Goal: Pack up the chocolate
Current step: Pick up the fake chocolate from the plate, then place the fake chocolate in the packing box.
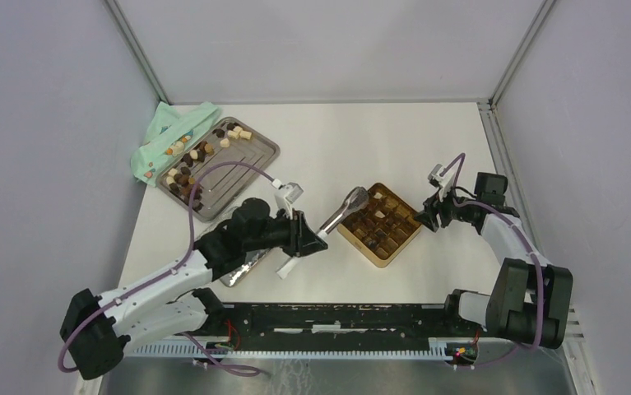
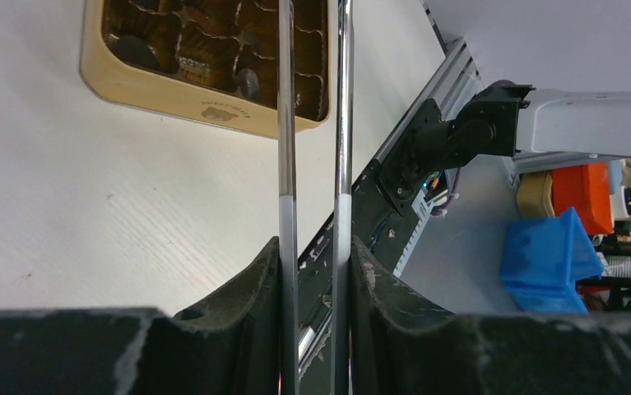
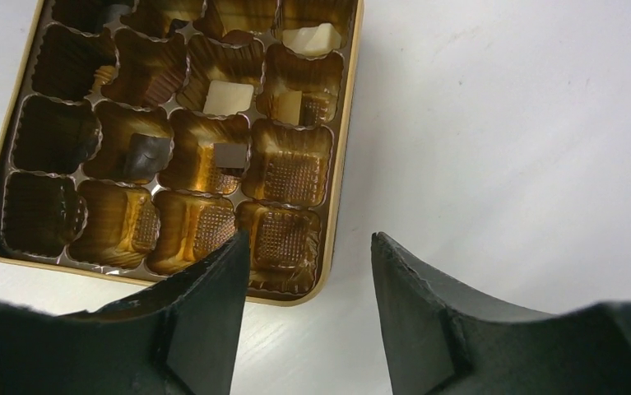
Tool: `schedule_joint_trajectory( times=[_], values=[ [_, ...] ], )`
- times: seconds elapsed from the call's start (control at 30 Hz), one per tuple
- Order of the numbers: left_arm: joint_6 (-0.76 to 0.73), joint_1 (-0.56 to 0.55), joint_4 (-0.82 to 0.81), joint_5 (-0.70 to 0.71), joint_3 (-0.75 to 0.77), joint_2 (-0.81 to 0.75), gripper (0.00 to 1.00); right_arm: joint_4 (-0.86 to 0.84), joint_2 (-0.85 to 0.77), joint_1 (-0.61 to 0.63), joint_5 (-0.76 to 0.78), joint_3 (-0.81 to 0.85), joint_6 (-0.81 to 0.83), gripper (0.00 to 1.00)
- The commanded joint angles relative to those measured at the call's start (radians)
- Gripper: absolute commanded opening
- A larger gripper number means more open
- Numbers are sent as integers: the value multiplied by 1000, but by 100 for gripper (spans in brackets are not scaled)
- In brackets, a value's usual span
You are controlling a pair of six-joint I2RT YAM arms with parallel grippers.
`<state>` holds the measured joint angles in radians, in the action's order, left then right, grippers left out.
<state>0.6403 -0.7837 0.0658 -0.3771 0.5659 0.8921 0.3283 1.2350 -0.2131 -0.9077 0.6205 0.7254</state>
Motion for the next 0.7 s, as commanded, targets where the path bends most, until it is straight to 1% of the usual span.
schedule_joint_trajectory(
  times=[0.0, 0.2, 0.27, 0.37, 0.5, 0.67],
  values=[
    [-26, -93, -109, 129, 104, 98, 2, -5, 28, 11, 26, 43, -26, 60],
    [-78, -184, -106, 196, 219, 285, 2, 28, 78, 35, 58, 63, -11, 54],
    [-91, -207, -93, 224, 253, 336, 2, 26, 84, 46, 78, 65, -9, 54],
    [-103, -228, -77, 255, 289, 397, 2, 26, 93, 64, 97, 67, -9, 49],
    [-109, -239, -53, 284, 311, 433, 2, 19, 100, 95, 132, 70, -11, 46],
    [-113, -241, -11, 318, 299, 397, 2, 16, 107, 133, 197, 77, -9, 39]
  ],
)
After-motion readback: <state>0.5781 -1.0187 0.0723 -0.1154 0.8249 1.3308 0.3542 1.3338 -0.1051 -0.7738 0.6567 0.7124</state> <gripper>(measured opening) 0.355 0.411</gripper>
